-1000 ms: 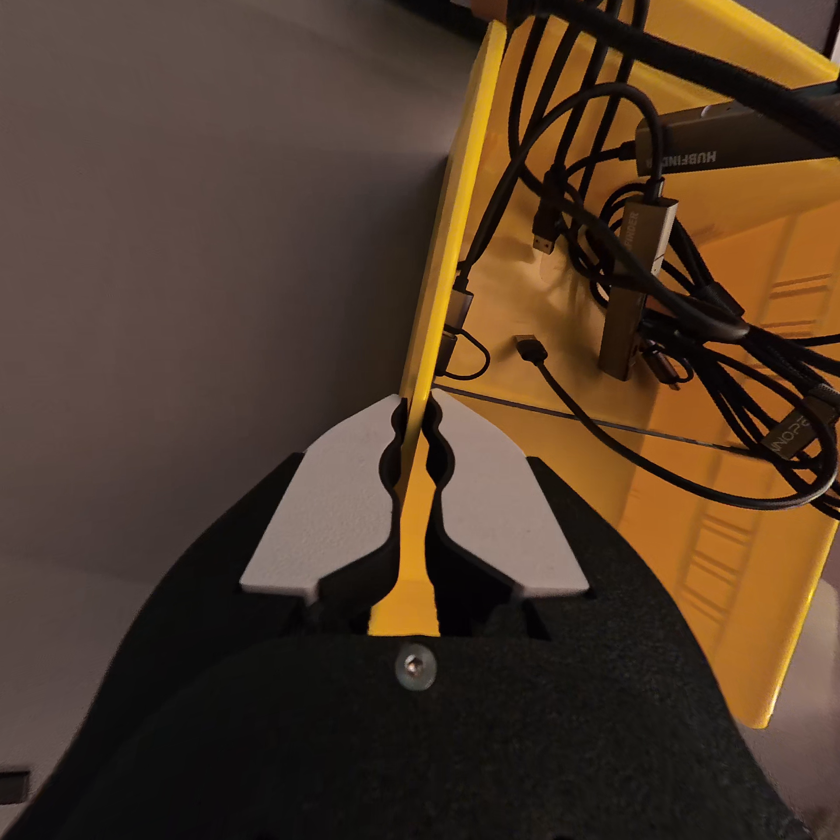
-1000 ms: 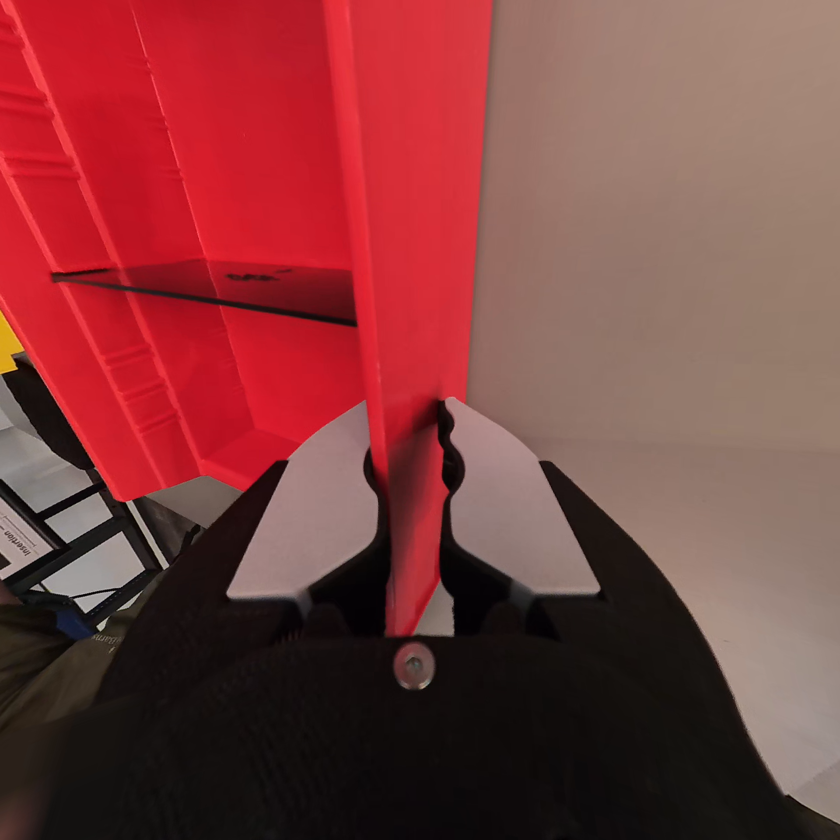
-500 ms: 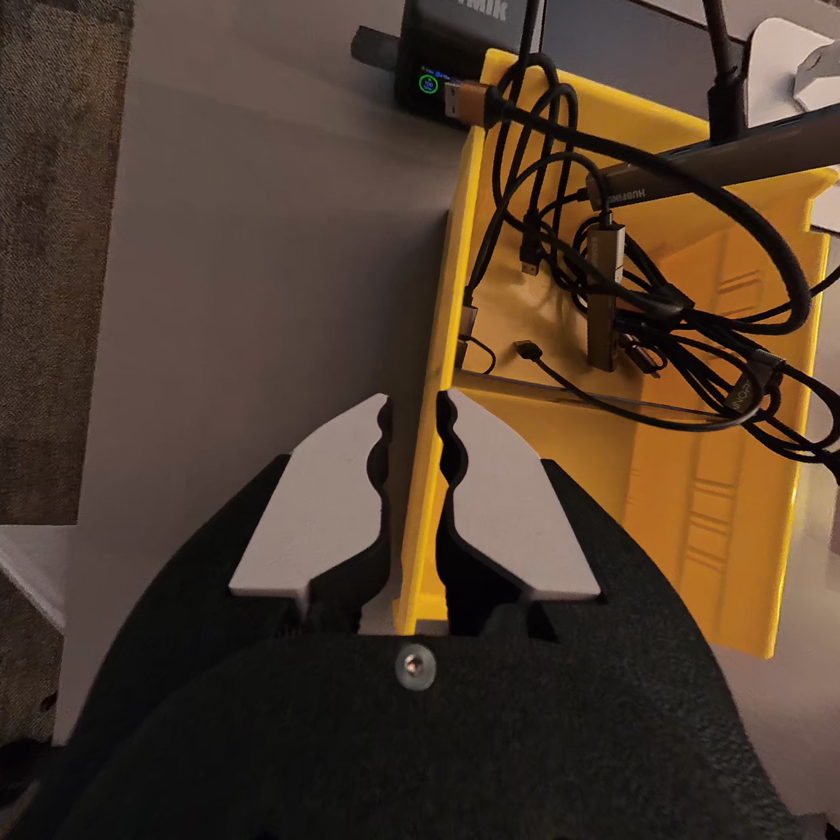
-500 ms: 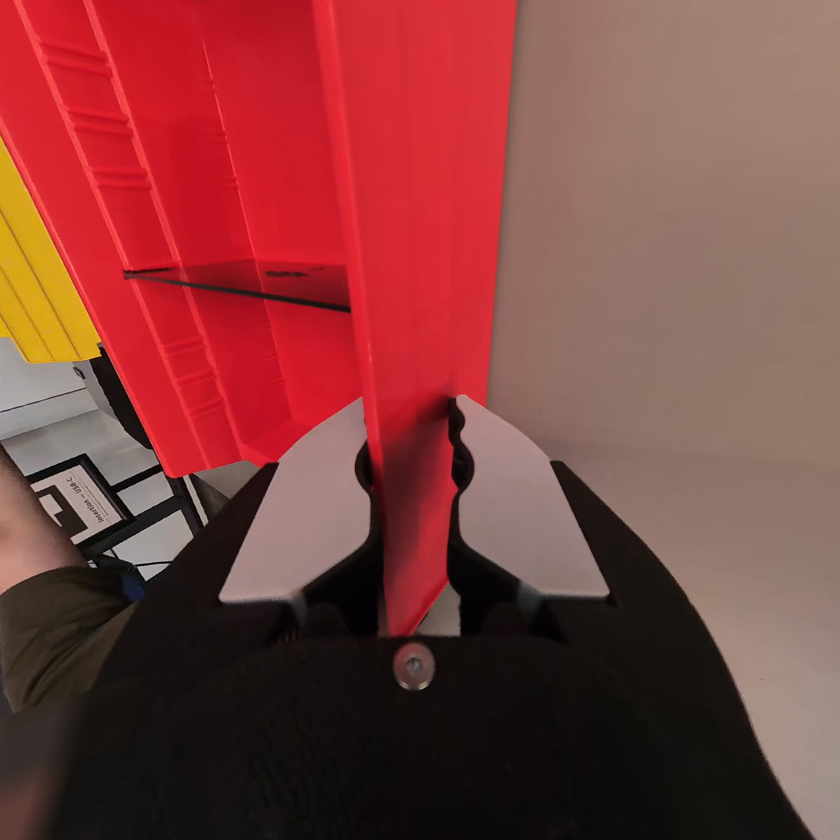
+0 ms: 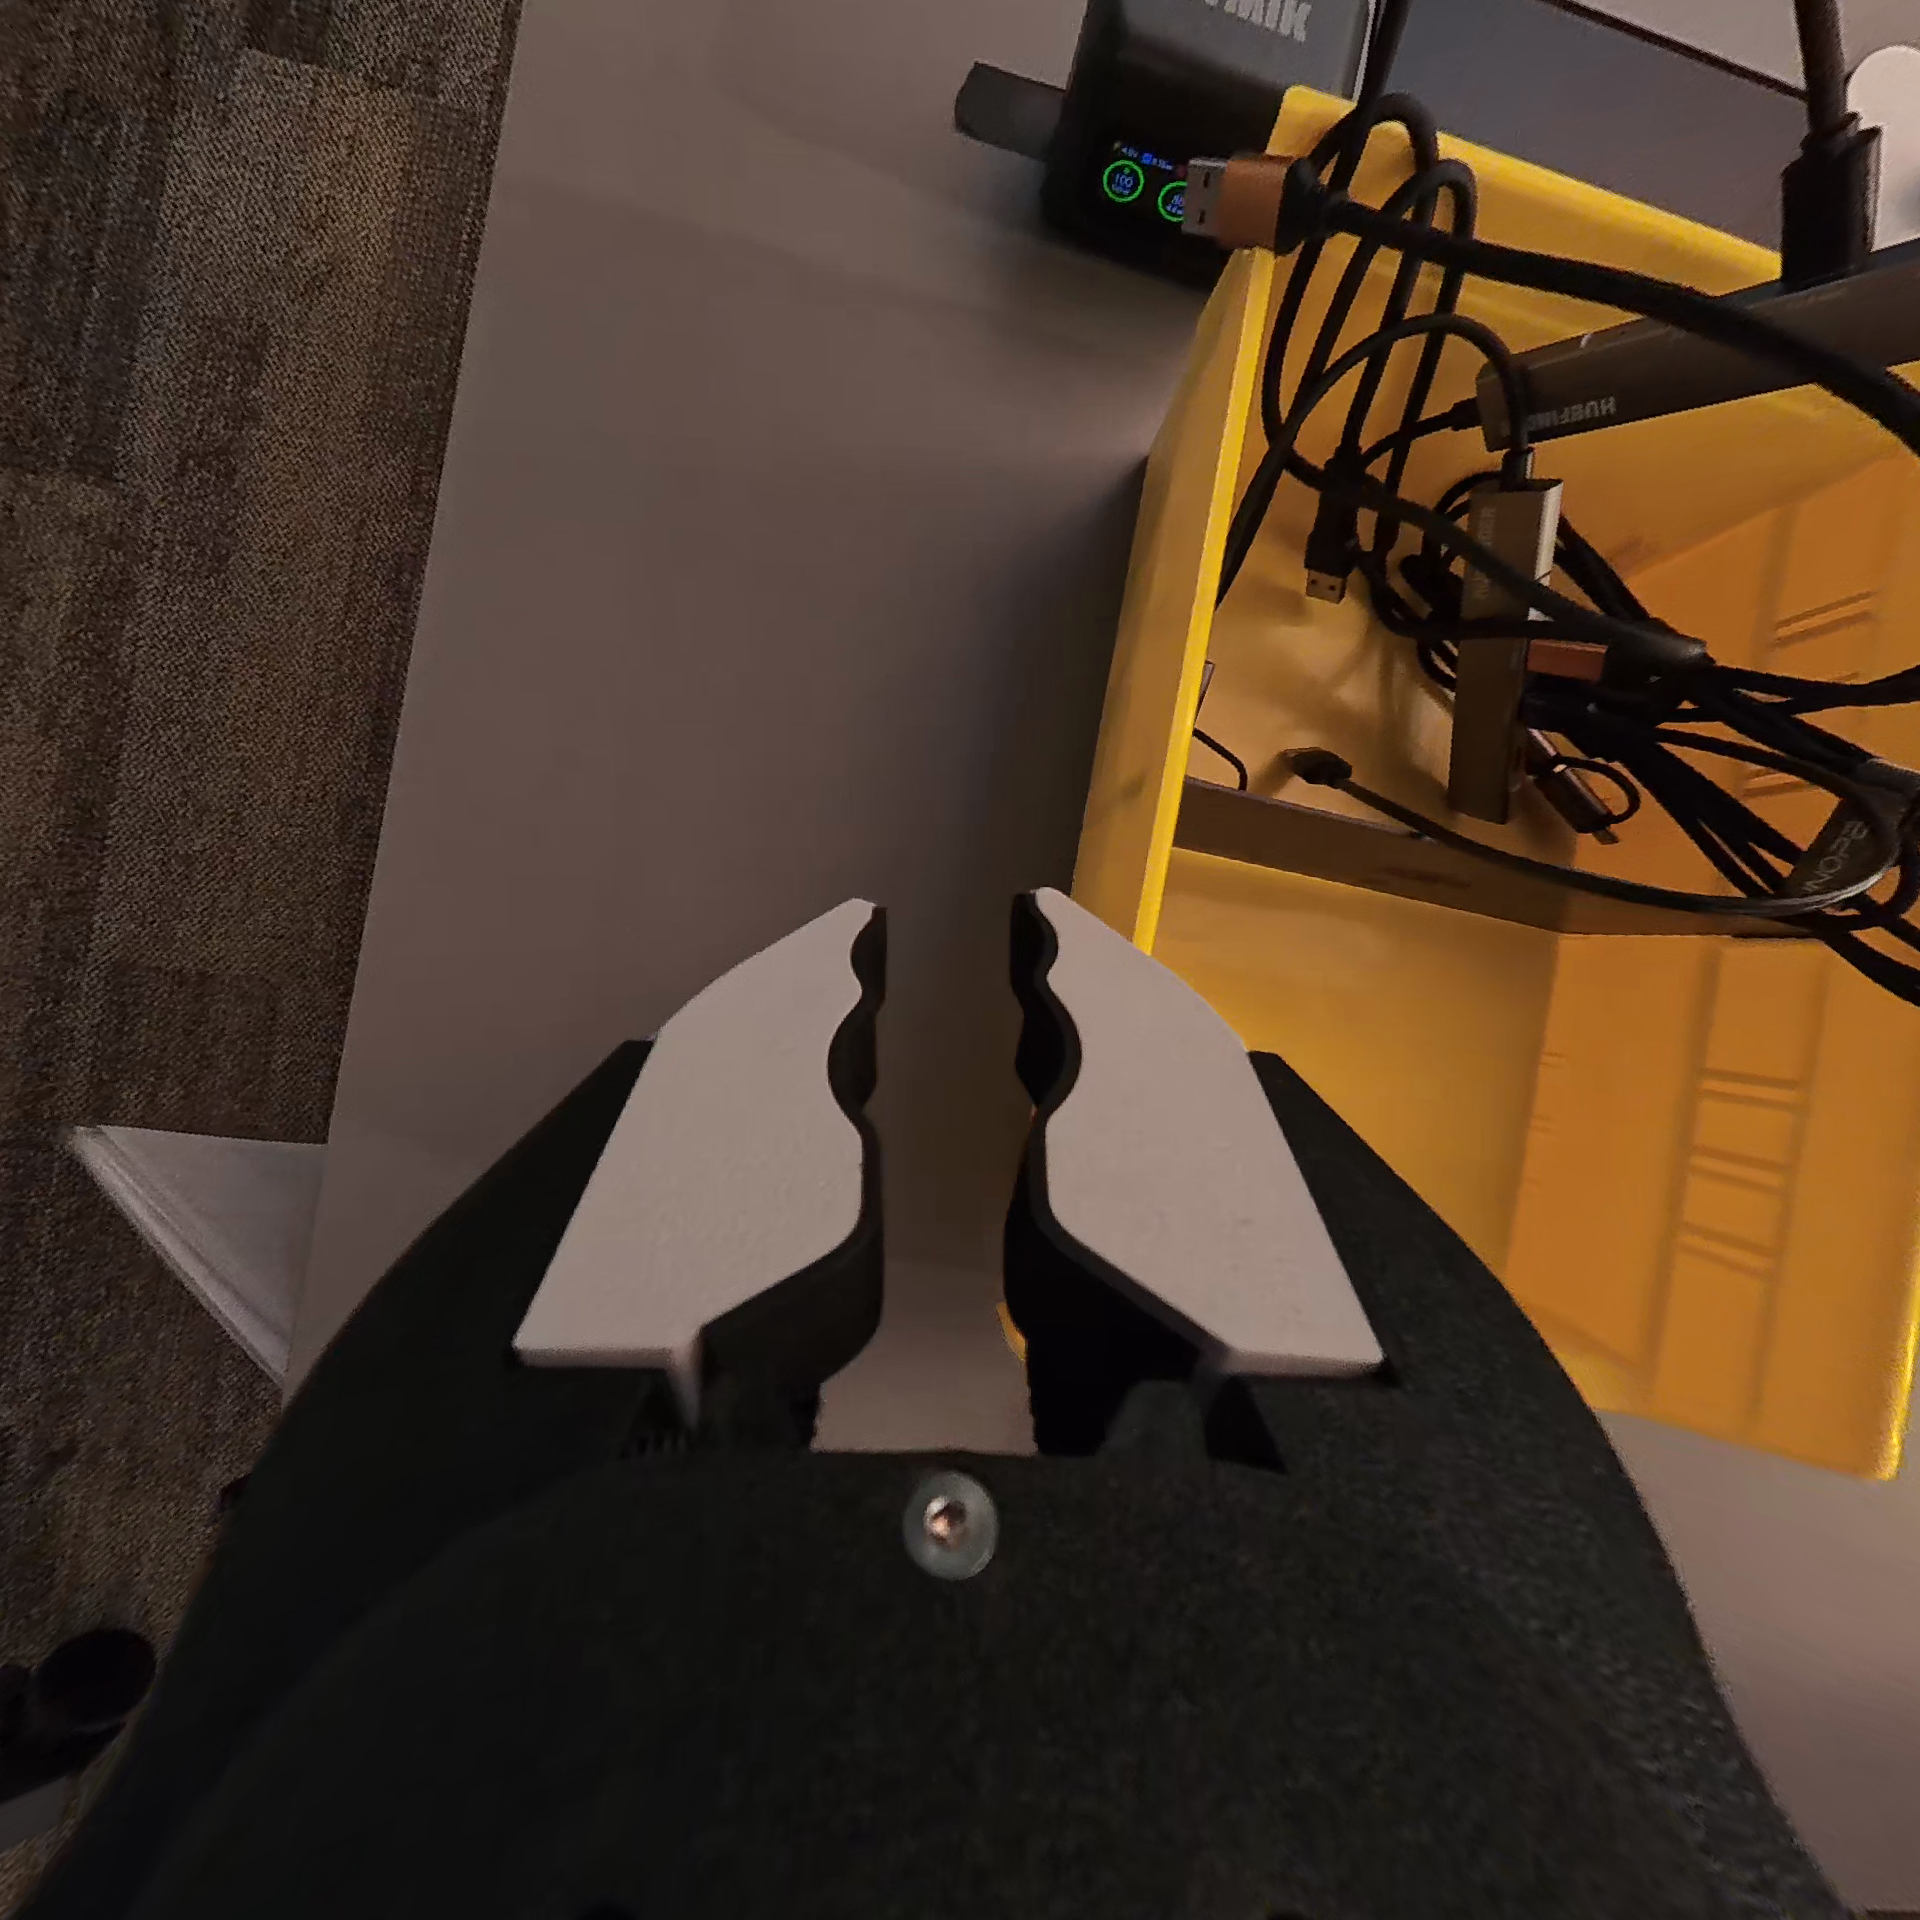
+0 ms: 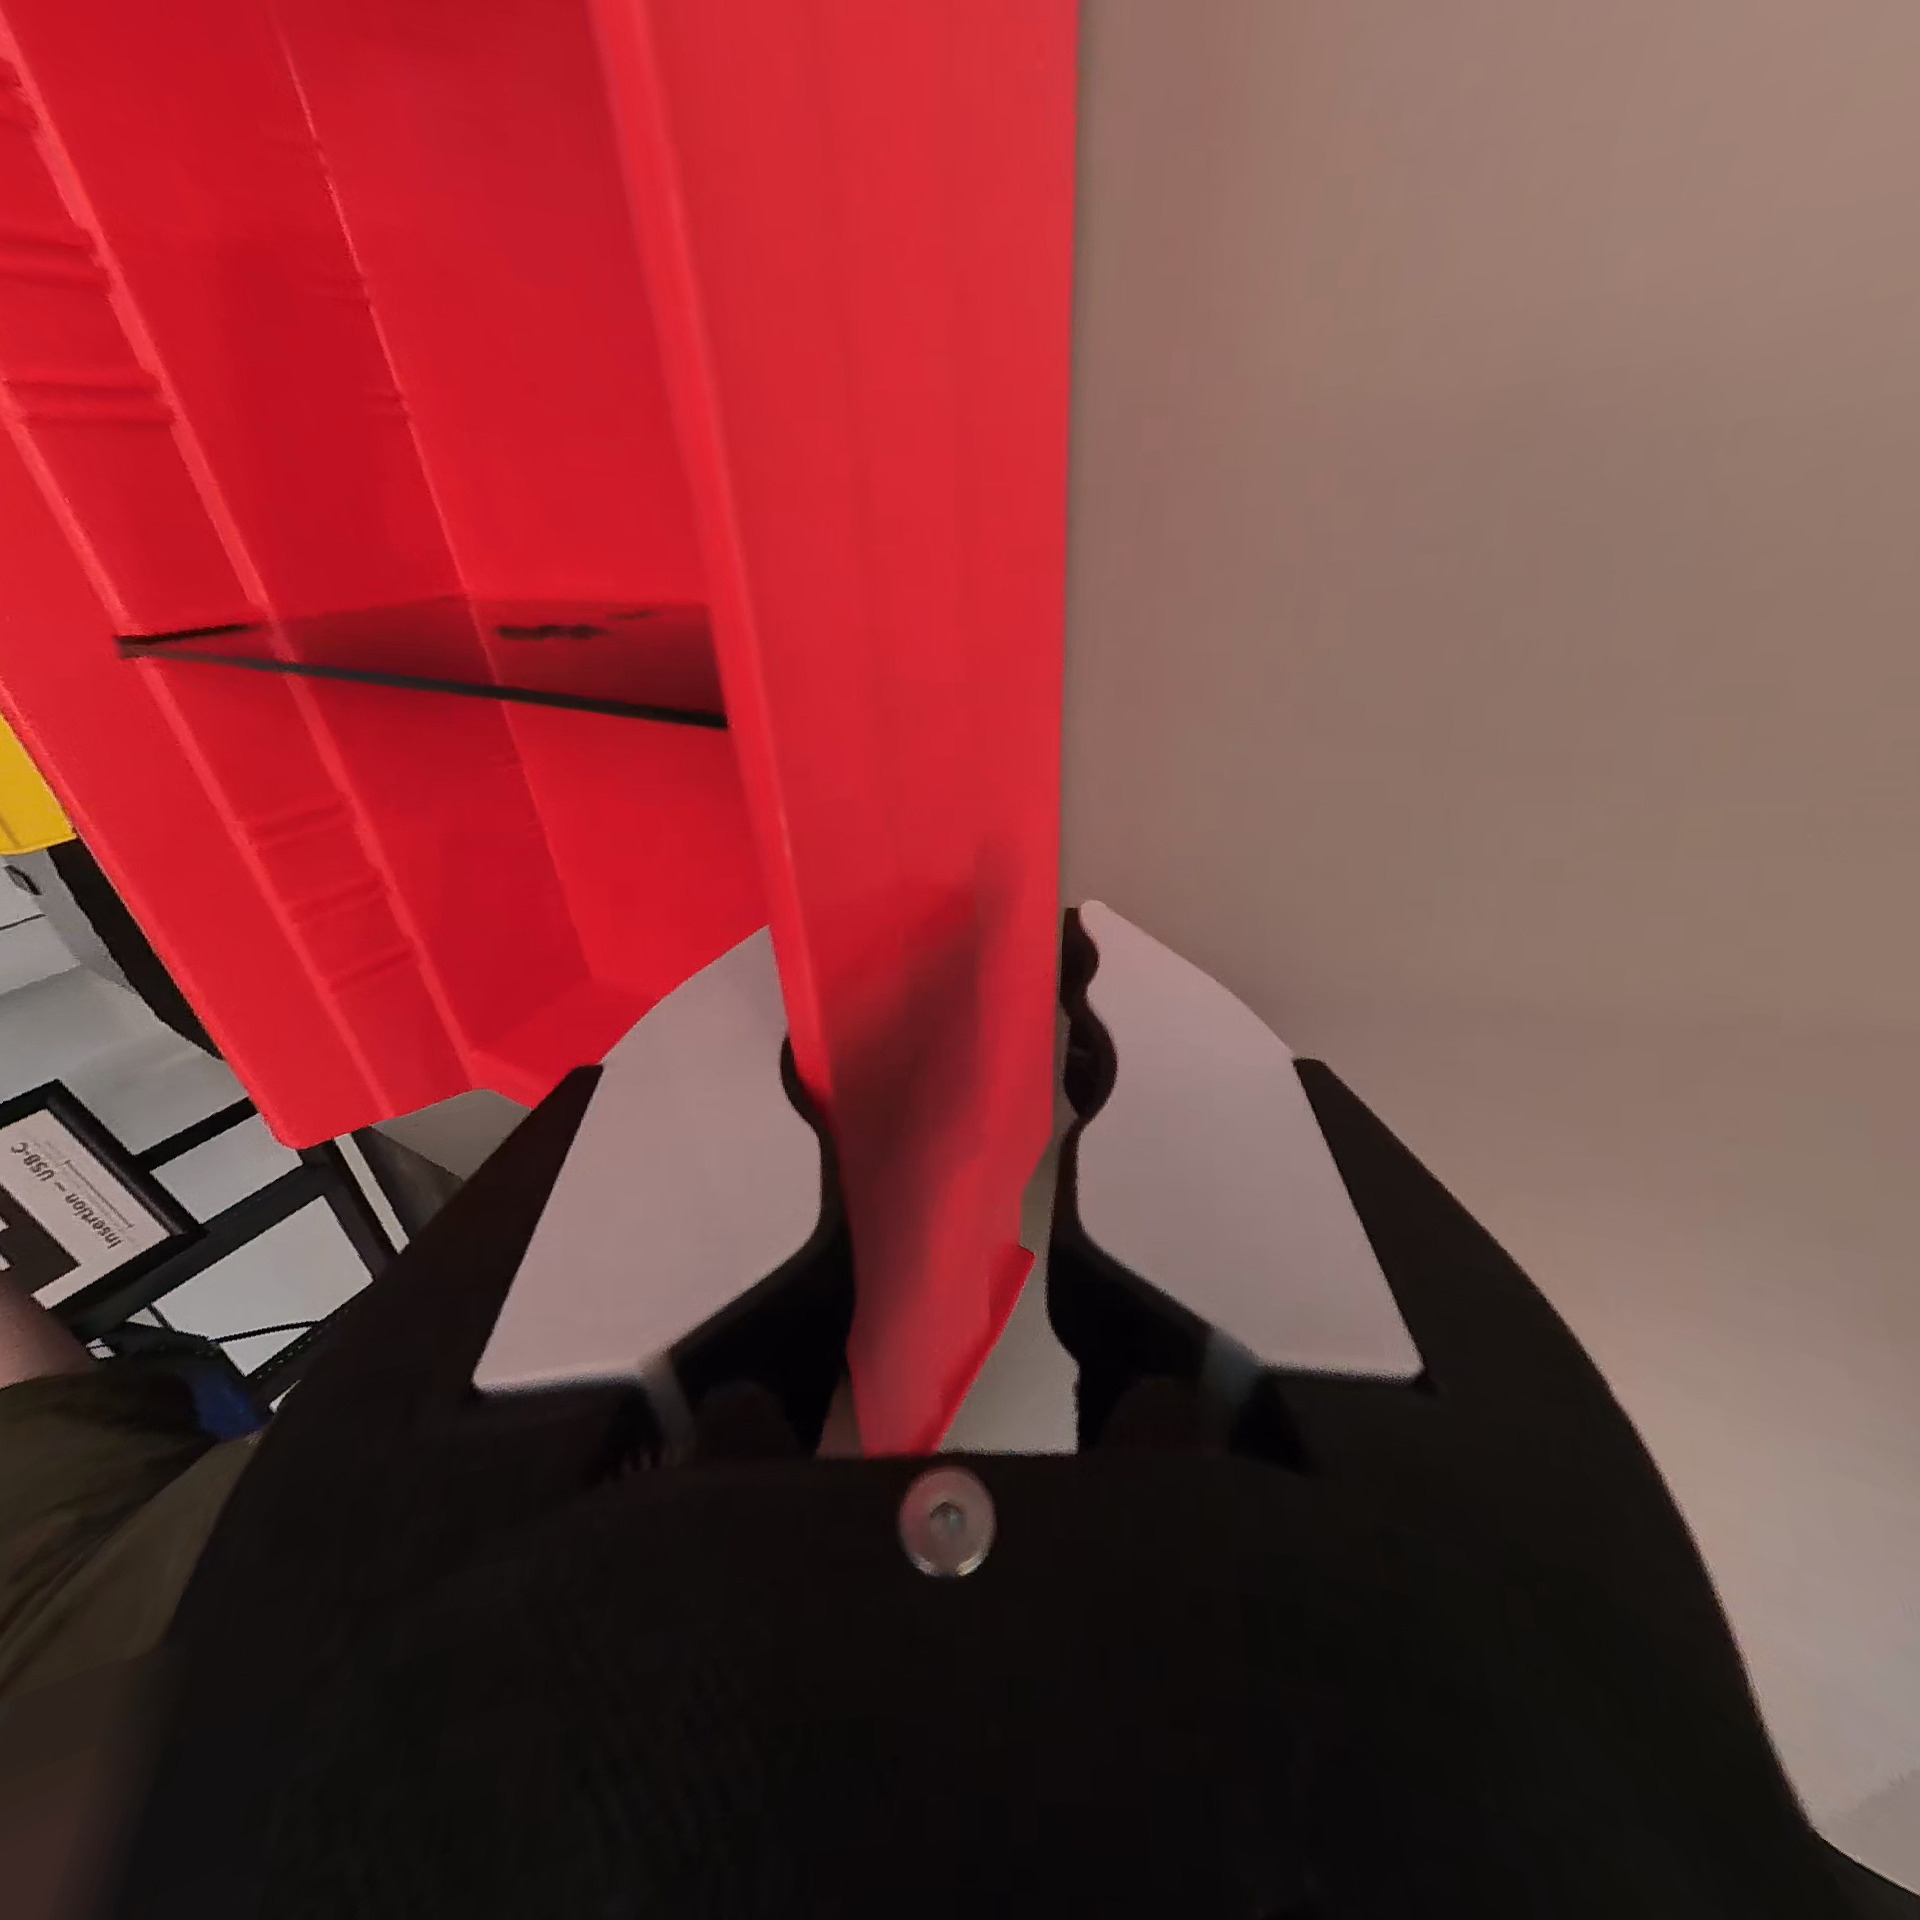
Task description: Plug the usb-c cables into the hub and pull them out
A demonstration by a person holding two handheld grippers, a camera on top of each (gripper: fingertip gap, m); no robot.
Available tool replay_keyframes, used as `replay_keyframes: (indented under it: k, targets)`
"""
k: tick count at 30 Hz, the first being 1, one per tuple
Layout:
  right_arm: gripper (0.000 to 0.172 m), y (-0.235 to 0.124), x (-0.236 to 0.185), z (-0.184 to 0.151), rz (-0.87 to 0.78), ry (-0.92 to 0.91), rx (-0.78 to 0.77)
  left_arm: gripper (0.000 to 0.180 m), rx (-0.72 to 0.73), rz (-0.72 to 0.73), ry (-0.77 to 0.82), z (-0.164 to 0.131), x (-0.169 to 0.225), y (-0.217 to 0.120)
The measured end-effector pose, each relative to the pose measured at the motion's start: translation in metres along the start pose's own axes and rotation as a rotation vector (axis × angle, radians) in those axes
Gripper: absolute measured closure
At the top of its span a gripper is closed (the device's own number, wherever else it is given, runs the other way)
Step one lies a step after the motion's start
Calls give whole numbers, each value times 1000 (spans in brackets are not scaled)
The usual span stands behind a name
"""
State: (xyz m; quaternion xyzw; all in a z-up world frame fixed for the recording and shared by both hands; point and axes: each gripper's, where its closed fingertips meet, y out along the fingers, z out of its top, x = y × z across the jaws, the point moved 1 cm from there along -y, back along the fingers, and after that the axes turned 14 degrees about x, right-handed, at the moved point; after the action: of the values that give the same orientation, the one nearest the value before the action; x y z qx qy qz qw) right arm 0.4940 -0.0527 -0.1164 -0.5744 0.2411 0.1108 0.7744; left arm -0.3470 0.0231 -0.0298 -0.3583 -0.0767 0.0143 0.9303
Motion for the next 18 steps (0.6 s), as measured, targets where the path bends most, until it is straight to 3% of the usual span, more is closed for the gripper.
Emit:
replay_keyframes:
  k: [5,9,14,16,18]
  targets:
    - [129,-18,0,7,-58,-16,74,158,-5,3,17,-1,0,2]
    - [130,-62,-13,14,-131,-40,250,158,1,4,34,2,2,3]
    - [134,-162,-76,43,-198,-245,772,157,6,14,61,7,4,4]
    - [137,-196,-118,50,-121,-354,1005,157,17,1,72,10,8,4]
    - [137,-213,-160,47,27,-480,1143,156,47,-28,102,15,15,4]
